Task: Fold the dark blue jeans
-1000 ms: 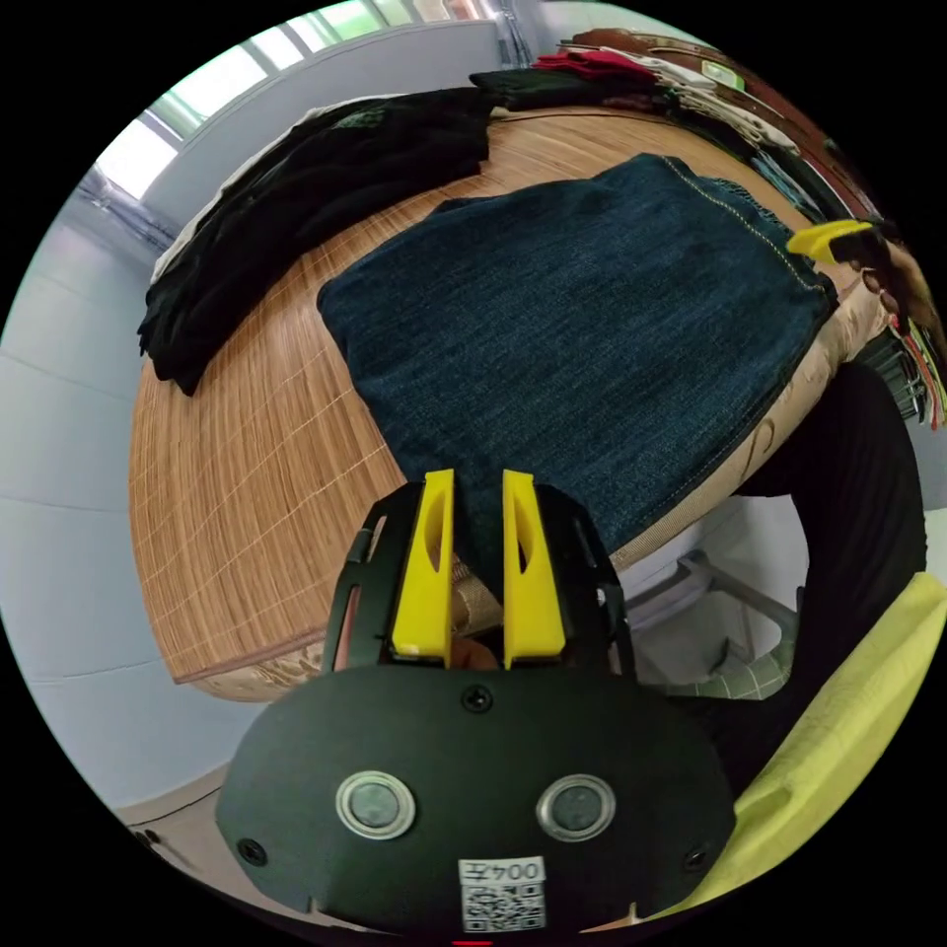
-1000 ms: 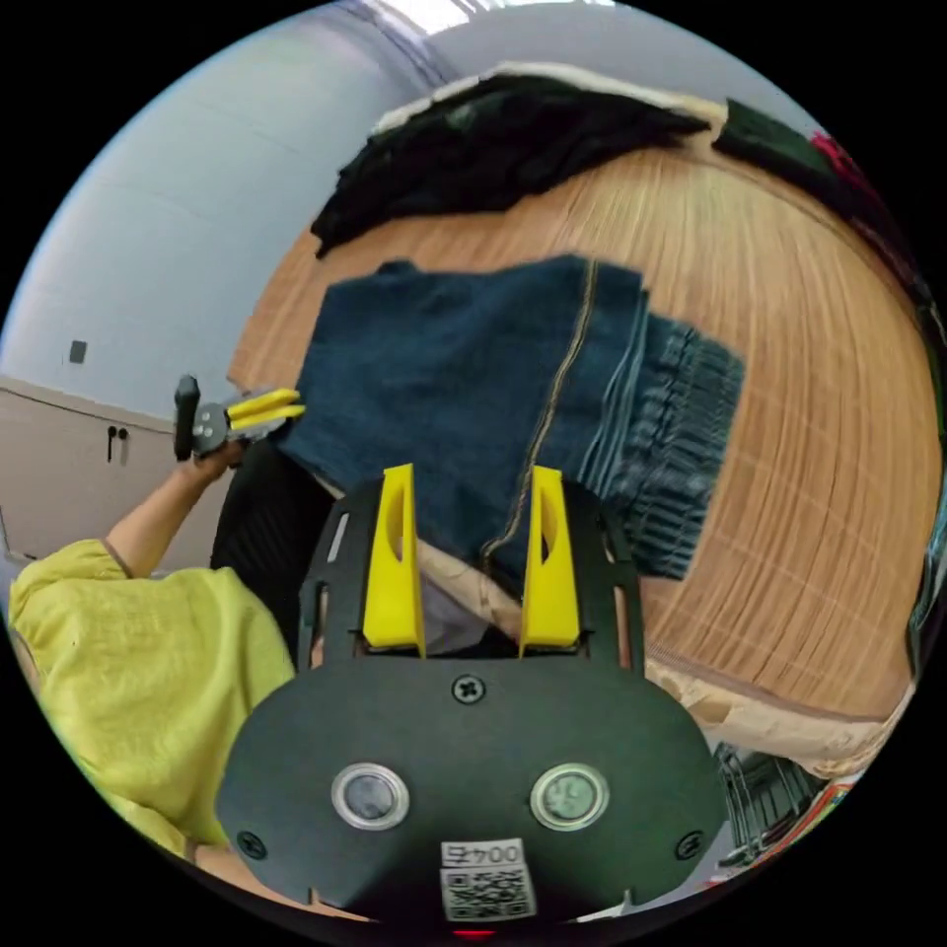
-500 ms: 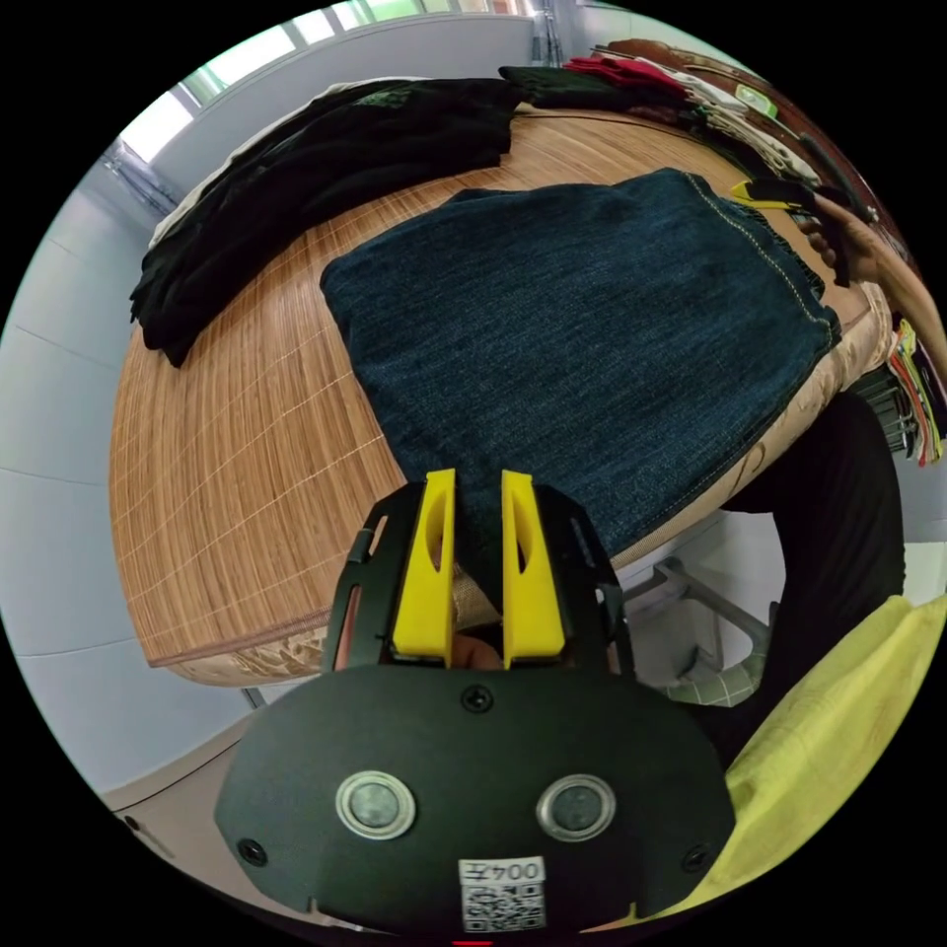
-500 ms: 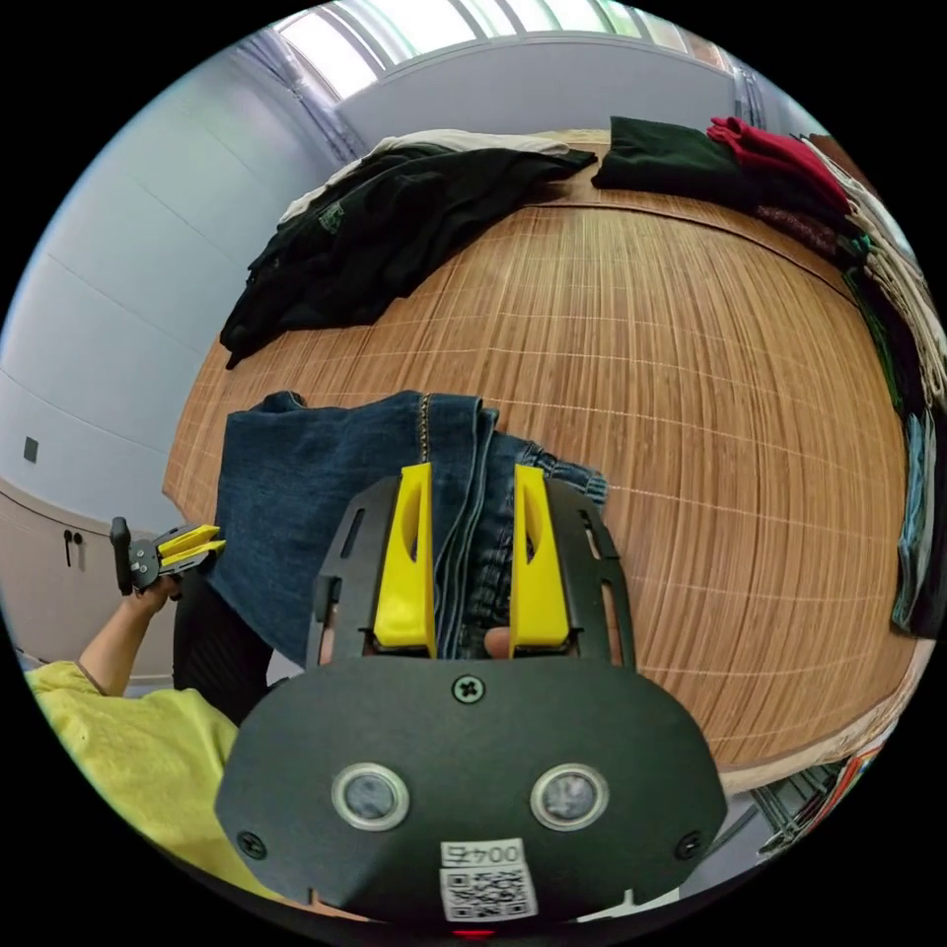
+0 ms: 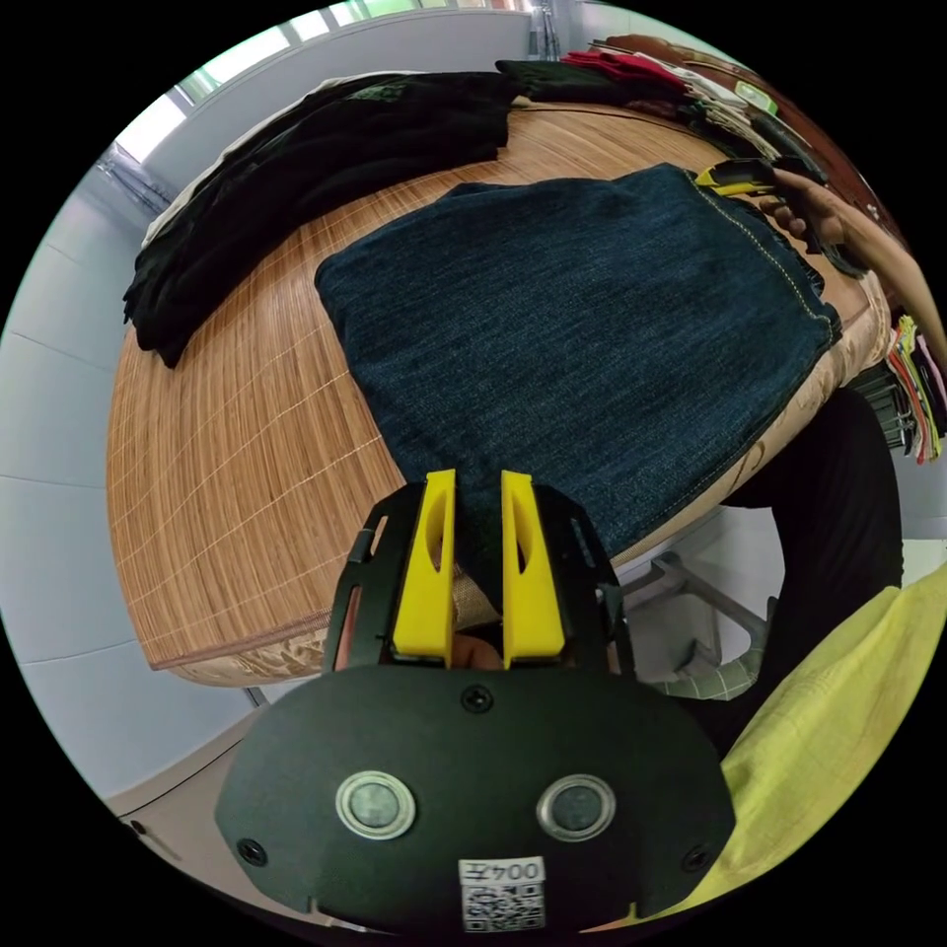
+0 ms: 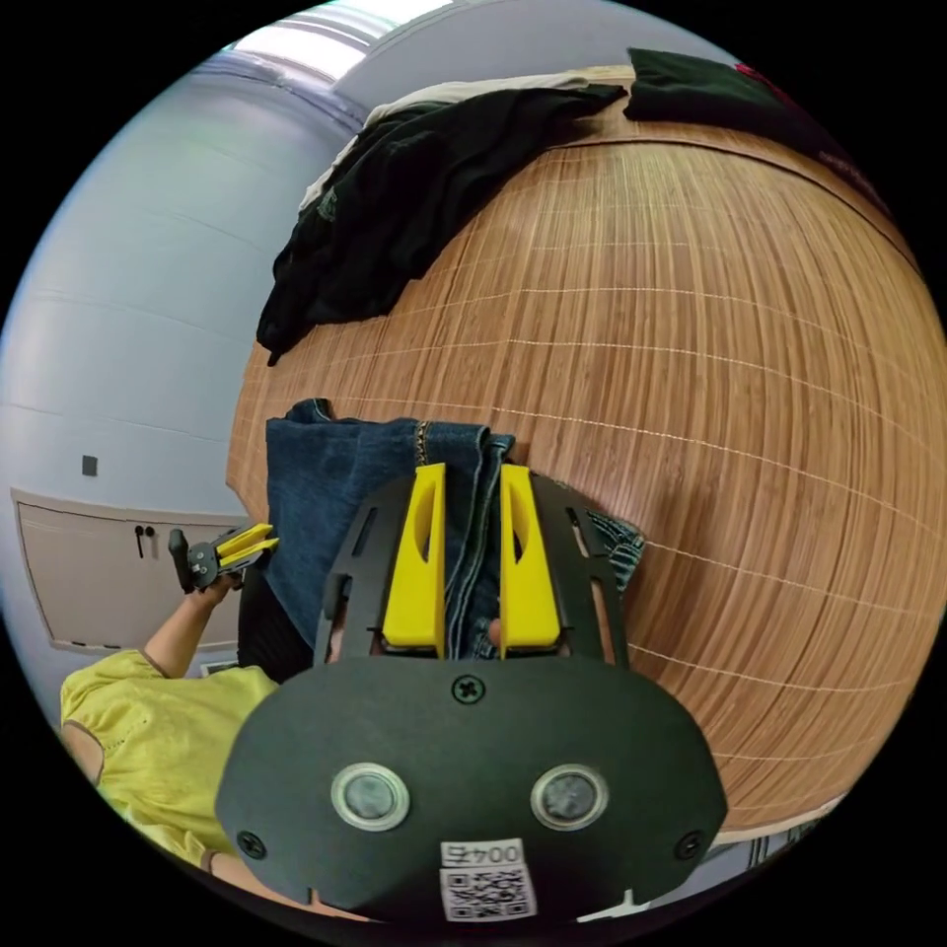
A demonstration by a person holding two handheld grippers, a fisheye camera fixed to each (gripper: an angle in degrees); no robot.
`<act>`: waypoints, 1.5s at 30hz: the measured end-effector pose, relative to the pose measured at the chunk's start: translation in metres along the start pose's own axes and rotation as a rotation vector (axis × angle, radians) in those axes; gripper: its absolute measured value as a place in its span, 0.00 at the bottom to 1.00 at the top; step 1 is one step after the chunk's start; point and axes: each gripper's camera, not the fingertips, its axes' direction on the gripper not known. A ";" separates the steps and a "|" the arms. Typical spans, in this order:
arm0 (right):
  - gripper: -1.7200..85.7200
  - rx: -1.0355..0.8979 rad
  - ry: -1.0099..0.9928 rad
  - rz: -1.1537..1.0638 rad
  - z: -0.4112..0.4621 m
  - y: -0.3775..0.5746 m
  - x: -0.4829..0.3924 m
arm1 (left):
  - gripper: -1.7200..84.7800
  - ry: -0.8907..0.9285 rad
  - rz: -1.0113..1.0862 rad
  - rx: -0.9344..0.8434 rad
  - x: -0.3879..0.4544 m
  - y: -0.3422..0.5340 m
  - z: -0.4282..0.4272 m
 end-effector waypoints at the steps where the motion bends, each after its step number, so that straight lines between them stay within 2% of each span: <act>1: 0.10 -0.003 -0.001 -0.004 -0.003 0.000 -0.001 | 0.11 -0.002 0.001 0.000 0.001 -0.001 0.000; 6: 0.07 0.106 0.008 -0.081 -0.033 0.013 -0.022 | 0.11 0.000 0.002 -0.006 0.006 -0.005 0.001; 10: 0.07 0.048 0.322 -0.140 -0.010 0.028 -0.044 | 0.11 -0.008 0.003 0.000 0.011 -0.007 0.000; 13: 0.09 0.101 0.321 -0.070 -0.016 0.034 -0.049 | 0.11 -0.014 0.003 -0.010 0.015 -0.010 -0.001; 18: 0.09 0.152 0.501 0.031 -0.056 0.064 -0.063 | 0.11 -0.029 0.014 -0.025 0.024 -0.015 -0.003; 21: 0.09 0.148 0.362 0.012 -0.070 0.107 -0.073 | 0.11 -0.030 0.012 -0.015 0.027 -0.013 -0.005; 24: 0.04 0.146 0.241 0.105 -0.067 0.155 -0.071 | 0.11 -0.022 0.000 0.001 0.028 -0.010 -0.007; 29: 0.04 0.258 -0.113 0.185 -0.047 0.221 -0.058 | 0.11 -0.021 0.005 0.002 0.033 -0.008 -0.012; 31: 0.11 0.268 -0.130 0.217 -0.037 0.228 -0.059 | 0.11 -0.022 0.004 0.004 0.035 -0.007 -0.014; 32: 0.19 0.245 -0.137 0.252 -0.029 0.227 -0.059 | 0.11 -0.023 0.002 0.005 0.036 -0.007 -0.015; 33: 0.24 0.226 -0.145 0.276 -0.024 0.226 -0.059 | 0.11 -0.022 0.001 0.005 0.037 -0.006 -0.016; 35: 0.23 0.161 -0.173 0.283 -0.004 0.219 -0.065 | 0.11 -0.022 -0.001 0.006 0.039 -0.004 -0.018; 40: 0.15 0.122 -0.095 0.262 0.028 0.204 -0.096 | 0.11 -0.022 -0.006 0.011 0.043 0.001 -0.022; 45: 0.10 0.100 0.346 0.070 0.058 0.193 -0.161 | 0.11 -0.018 -0.013 0.021 0.046 0.009 -0.026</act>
